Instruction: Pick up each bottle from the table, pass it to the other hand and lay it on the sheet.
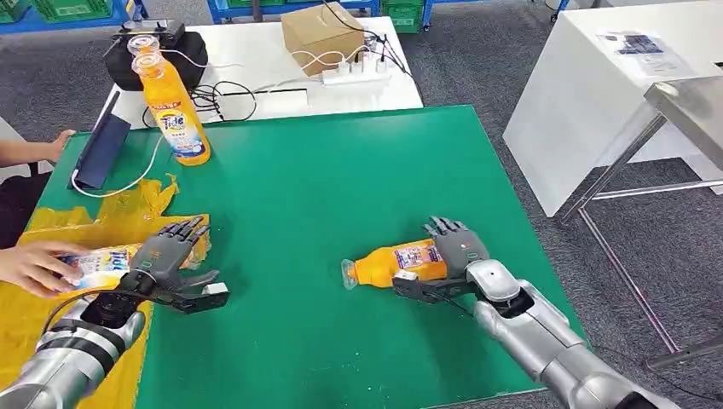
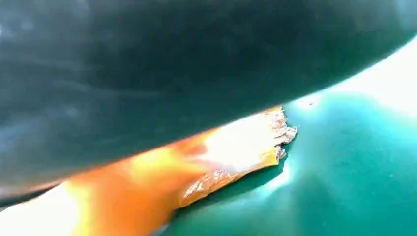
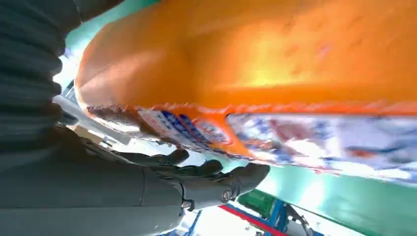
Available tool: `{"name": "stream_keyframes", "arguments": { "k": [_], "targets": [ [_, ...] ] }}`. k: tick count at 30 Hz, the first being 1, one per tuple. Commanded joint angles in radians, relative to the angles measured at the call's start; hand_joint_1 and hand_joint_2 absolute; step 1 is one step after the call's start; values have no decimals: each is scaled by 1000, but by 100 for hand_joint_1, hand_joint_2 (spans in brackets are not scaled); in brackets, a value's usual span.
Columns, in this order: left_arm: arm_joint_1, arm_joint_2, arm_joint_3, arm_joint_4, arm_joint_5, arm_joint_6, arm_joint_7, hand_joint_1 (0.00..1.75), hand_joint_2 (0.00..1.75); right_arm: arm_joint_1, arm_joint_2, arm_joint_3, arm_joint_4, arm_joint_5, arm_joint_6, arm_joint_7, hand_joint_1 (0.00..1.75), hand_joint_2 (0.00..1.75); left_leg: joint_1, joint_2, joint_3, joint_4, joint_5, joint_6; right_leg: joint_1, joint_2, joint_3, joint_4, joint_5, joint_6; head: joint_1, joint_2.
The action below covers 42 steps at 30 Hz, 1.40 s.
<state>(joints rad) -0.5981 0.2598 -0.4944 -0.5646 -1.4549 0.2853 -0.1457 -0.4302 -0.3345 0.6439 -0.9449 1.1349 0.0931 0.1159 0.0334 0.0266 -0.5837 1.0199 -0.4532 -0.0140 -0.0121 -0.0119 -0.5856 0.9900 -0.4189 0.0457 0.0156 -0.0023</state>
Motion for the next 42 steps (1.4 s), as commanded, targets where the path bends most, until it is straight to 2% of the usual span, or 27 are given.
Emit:
{"name": "stream_keyframes", "arguments": {
  "k": [1, 2, 6, 9, 10, 13, 14, 16, 17, 18, 19, 20, 22, 28, 29, 30, 31, 32, 33, 35, 37, 39, 40, 42],
  "targets": [
    [-38, -17, -6, 47, -18, -37, -20, 0, 0, -17, 60, 13, 152, -60, 150, -117, 5, 175, 0, -2, 1, -1, 0, 2, 0, 0, 1, -1, 0, -1, 0, 0],
    [-40, -28, -13, 60, -21, -42, -25, 0, 0, 5, 57, 20, 174, -76, 174, -137, 175, 175, -1, -3, 2, -2, 1, 2, 0, 0, 1, -1, 0, -2, 0, 0],
    [-96, -87, -33, 131, -22, -29, -33, 0, 0, 41, 33, 63, 274, -104, 166, -176, 175, 175, 1, -8, 4, -2, 1, 3, 1, -6, 5, -4, 0, -1, 0, 0],
    [-107, -103, -20, 137, 18, -28, -74, 0, 0, 65, 6, 77, 265, -131, 186, -182, 175, 175, 1, -5, 5, -1, 1, 2, 1, -5, 5, -3, 0, -1, 0, 0],
    [-110, -107, -18, 133, 35, -26, -87, 0, 0, 83, -14, 83, 238, -150, 198, -175, 175, 175, 1, -11, 5, -3, 3, 3, 1, -10, 7, -5, 0, -1, 1, 0],
    [-108, -123, 14, 112, 95, 9, -117, 0, 0, 104, -32, 79, 217, -180, 205, -161, 175, 175, 2, -6, 12, -1, 0, 2, 2, -6, 5, -5, -1, -1, 0, 0],
    [-100, -129, 36, 100, 131, 21, -135, 0, 0, 113, -30, 69, 208, -194, 199, -154, 175, 175, 1, -11, 12, -3, 2, 3, 2, -10, 5, -7, 0, -1, 0, 0],
    [-57, -145, 120, 40, 260, 4, -195, 0, 0, 140, 5, 10, 182, -244, 135, -121, 175, 175, 1, -9, 13, -3, 2, 3, 2, -8, 4, -7, 0, -1, 0, 0],
    [-40, -142, 129, 14, 279, 2, -200, 0, 0, 147, 19, -8, 172, -258, 120, -107, 175, 175, 1, -12, 13, -5, 3, 4, 1, -10, 5, -9, 1, -1, 0, 0],
    [30, -130, 215, -71, 422, -52, -272, 0, 0, 186, 89, -152, 127, -390, 7, -133, 175, 175, 1, -8, 15, -4, 1, 3, 2, -7, 6, -8, 0, -1, 0, 0],
    [100, -88, 221, -172, 442, -76, -274, 0, 0, 190, 109, -156, 81, -384, 25, -96, 175, 175, 2, -3, 19, -3, -1, 1, 2, -2, 9, -8, -1, -1, 0, 0],
    [123, -73, 224, -205, 446, -88, -273, 0, 0, 196, 111, -157, 55, -384, 40, -77, 175, 175, 2, -4, 20, -5, 0, 2, 2, -2, 10, -10, 0, -2, 0, 0],
    [125, -71, 226, -207, 447, -90, -273, 0, 0, 194, 111, -158, 52, -384, 41, -75, 175, 175, 1, -1, 18, -5, -1, 2, 1, 2, 19, -8, 0, -2, 1, 0],
    [115, -79, 224, -205, 447, -93, -273, 0, 0, 198, 100, -162, 57, -385, 40, -76, 175, 175, 2, -1, 16, -2, 0, 2, 2, 1, 16, -6, 0, -1, 0, 0],
    [123, -94, 273, -230, 532, -79, -336, 0, 0, 203, 122, -220, 18, -423, -59, -117, 175, 175, 1, -2, 15, -3, 1, 2, 1, 1, 14, -7, 1, -2, 0, 0],
    [179, -86, 331, -329, 658, -171, -379, 0, 0, 212, 170, -301, -70, -516, -80, -151, 175, 175, 2, -1, 16, -2, 0, 2, 2, 2, 15, -6, 1, -1, 0, 0],
    [314, -53, 433, -523, 832, -293, -401, 0, 0, 170, 225, -305, -147, -549, -59, -183, 175, 175, 1, 0, 14, -2, 0, 2, 1, 3, 12, -6, 2, -2, 0, 0],
    [413, -32, 507, -649, 938, -394, -428, 0, 175, 139, 282, -318, -183, -581, -63, -180, 175, 175, 0, 1, 13, -3, 1, 3, 1, 5, 11, -6, 2, -2, 1, 0],
    [489, -55, 611, -755, 1103, -566, -462, 0, 175, 116, 340, -331, -233, -634, -79, -201, 175, 175, 0, 16, 16, -2, -3, 1, 0, 18, 9, -4, 3, -2, 0, 0],
    [516, -133, 721, -829, 1240, -750, -430, 0, 175, 119, 388, -335, -313, -721, -97, -232, 175, 175, -1, 22, 13, -4, -4, 2, -1, 26, 8, -2, 3, -3, 1, 0],
    [513, -190, 761, -875, 1317, -826, -403, 0, 175, 148, 420, -323, -409, -790, -89, -269, 175, 175, 0, 25, 10, -1, -7, -1, 0, 27, 2, 3, 2, -3, 0, 0],
    [516, -216, 749, -903, 1353, -857, -396, 0, 175, 169, 432, -290, -467, -809, -83, -280, 175, 175, 1, 23, 4, 0, -4, -2, 1, 24, -9, 4, 3, -4, -1, 0],
    [524, -229, 731, -924, 1354, -859, -394, 0, 175, 180, 436, -264, -488, -807, -82, -280, 175, 175, 0, 17, 1, 0, -2, -2, 0, 19, -11, 5, 2, -5, 0, 0],
    [540, -242, 699, -951, 1361, -866, -396, 0, 175, 186, 436, -218, -499, -797, -75, -283, 175, 175, 0, 9, 0, -2, 0, -1, 1, 11, -9, 2, 1, -3, 0, 0]
  ]
}}
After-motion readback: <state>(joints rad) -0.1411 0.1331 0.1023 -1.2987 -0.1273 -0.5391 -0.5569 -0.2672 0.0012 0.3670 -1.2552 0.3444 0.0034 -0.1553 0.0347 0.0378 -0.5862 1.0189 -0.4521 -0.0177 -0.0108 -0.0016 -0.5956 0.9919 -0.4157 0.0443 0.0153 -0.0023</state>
